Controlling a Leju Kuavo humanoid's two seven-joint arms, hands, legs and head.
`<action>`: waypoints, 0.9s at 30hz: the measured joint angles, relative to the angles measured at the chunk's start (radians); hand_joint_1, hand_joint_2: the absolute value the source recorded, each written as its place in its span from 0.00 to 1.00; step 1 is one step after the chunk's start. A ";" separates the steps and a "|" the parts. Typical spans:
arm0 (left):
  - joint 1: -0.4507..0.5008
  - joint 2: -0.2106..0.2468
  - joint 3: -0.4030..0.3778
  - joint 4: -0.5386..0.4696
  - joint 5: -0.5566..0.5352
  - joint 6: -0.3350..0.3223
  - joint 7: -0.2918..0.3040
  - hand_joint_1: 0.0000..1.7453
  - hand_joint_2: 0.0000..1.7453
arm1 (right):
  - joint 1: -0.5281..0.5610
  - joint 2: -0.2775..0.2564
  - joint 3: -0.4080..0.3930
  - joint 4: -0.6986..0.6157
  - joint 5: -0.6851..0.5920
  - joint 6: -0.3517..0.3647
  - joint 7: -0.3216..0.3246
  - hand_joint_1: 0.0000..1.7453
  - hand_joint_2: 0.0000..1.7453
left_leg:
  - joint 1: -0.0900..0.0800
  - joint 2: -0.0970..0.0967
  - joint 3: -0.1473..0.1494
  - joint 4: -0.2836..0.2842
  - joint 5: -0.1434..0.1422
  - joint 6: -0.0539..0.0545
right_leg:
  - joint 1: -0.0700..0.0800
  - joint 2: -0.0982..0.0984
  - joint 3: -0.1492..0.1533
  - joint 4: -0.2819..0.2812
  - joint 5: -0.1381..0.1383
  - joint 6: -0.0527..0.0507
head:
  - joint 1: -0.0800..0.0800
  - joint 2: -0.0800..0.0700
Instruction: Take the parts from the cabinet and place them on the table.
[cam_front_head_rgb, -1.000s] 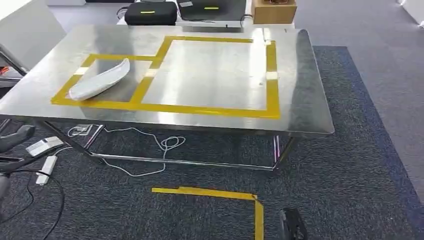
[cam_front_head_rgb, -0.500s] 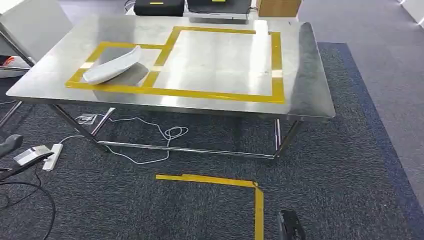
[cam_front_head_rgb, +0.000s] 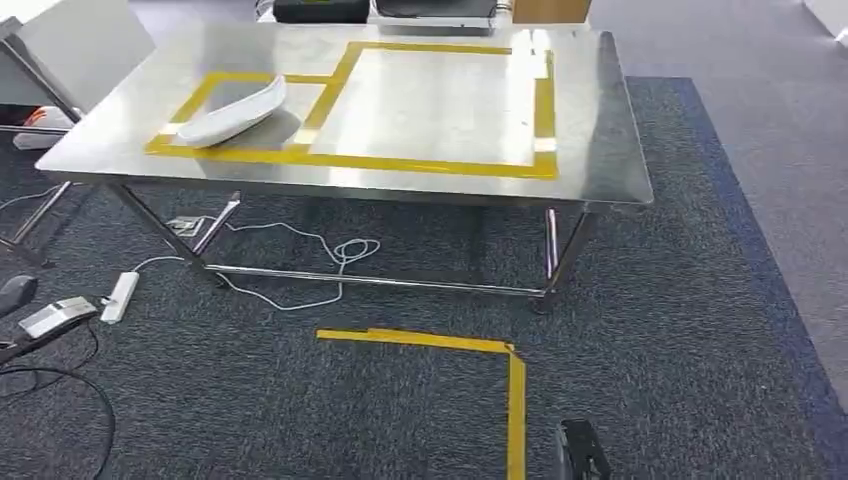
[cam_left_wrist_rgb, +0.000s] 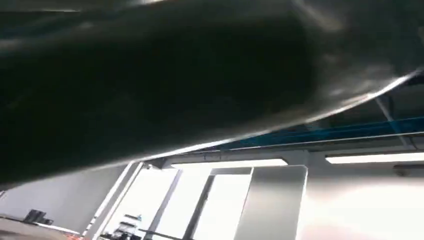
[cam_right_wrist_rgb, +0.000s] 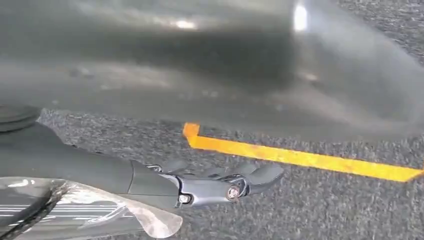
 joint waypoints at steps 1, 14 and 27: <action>0.001 -0.002 0.001 0.000 0.001 0.000 -0.002 0.00 0.00 | 0.000 0.000 0.000 0.000 0.000 0.000 0.000 0.00 0.00 | -0.002 0.001 -0.008 0.009 0.009 0.008 | -0.001 0.000 0.000 -0.002 0.011 0.008 | 0.000 0.000; -0.005 -0.022 -0.003 0.000 0.026 0.000 -0.005 0.00 0.00 | -0.001 -0.001 0.000 0.000 0.000 0.000 -0.002 0.00 0.00 | -0.007 0.011 -0.175 0.012 0.151 0.042 | -0.006 0.012 0.125 0.069 -0.101 0.020 | 0.001 0.000; 0.003 -0.019 -0.005 0.003 0.048 0.000 0.005 0.00 0.00 | -0.005 -0.001 0.000 0.000 -0.001 0.000 -0.002 0.00 0.00 | 0.000 0.009 -0.172 0.290 0.023 -0.008 | 0.001 0.001 0.039 -0.024 -0.018 -0.021 | -0.003 0.000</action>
